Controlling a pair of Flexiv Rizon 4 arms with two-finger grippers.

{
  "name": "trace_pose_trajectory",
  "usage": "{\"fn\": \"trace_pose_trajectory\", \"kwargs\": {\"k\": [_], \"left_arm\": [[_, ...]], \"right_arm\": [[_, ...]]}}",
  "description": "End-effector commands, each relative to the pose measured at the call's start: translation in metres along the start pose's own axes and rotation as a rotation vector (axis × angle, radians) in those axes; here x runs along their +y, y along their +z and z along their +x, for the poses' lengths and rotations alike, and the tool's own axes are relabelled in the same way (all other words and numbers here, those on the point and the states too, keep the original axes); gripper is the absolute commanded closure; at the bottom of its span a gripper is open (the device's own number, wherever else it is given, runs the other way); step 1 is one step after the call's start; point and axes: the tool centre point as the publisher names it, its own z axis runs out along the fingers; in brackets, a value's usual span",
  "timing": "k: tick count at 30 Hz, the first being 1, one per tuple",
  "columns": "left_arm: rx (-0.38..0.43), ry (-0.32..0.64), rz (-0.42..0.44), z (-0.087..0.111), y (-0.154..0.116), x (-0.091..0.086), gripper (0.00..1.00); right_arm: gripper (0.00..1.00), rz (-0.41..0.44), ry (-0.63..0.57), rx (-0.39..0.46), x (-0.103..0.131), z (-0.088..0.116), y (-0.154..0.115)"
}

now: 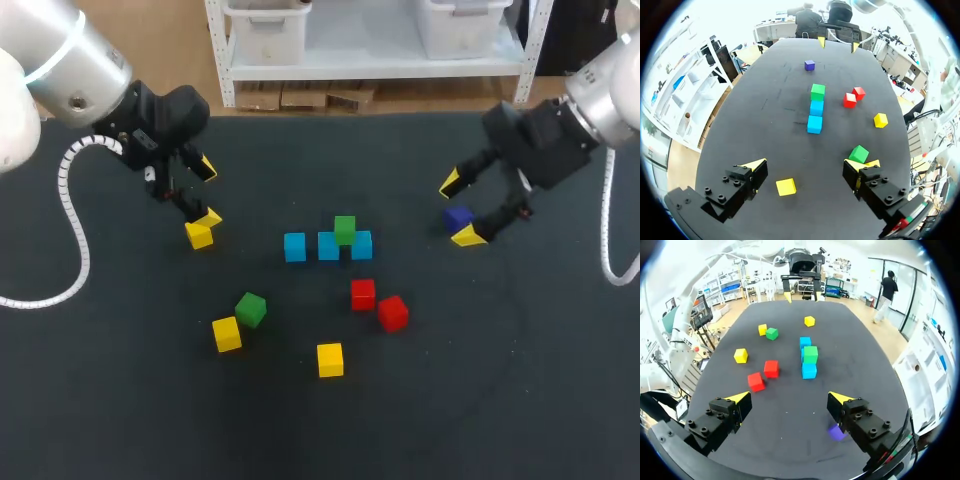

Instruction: Place the blue cubes, place green cubes on the blue cubes, place the yellow cubes on the green cubes, then place the red cubes on the yellow cubes, and place purple cube on the red cubes.

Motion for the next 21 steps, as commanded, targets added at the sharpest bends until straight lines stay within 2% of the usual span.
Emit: {"fn": "trace_pose_trajectory", "kwargs": {"k": [1,5,7,11,15,18,21], "left_arm": [[-0.004,0.003,-0.001,0.001,0.000,0.000,0.00],[-0.004,0.003,-0.001,0.001,0.000,0.000,0.00],[0.005,0.087,-0.014,0.004,-0.002,-0.005,0.00],[0.072,0.221,-0.023,0.003,-0.004,-0.014,0.00],[0.058,0.345,-0.015,-0.008,-0.002,-0.030,0.00],[0.032,0.445,0.037,-0.020,0.011,-0.046,0.00],[0.022,0.503,0.082,-0.030,0.027,-0.061,0.00]], "right_arm": [[0.00,-0.001,0.001,0.005,-0.001,-0.003,0.000],[0.00,-0.001,0.001,0.005,-0.001,-0.003,0.000],[0.00,-0.001,0.001,0.005,-0.001,-0.003,0.000],[0.00,-0.001,0.001,0.005,-0.001,-0.003,0.000],[0.00,-0.001,0.001,0.005,-0.001,-0.003,0.000],[0.00,-0.001,0.001,0.005,-0.001,-0.003,0.000],[0.00,-0.001,0.001,0.005,-0.001,-0.003,0.000]]}}
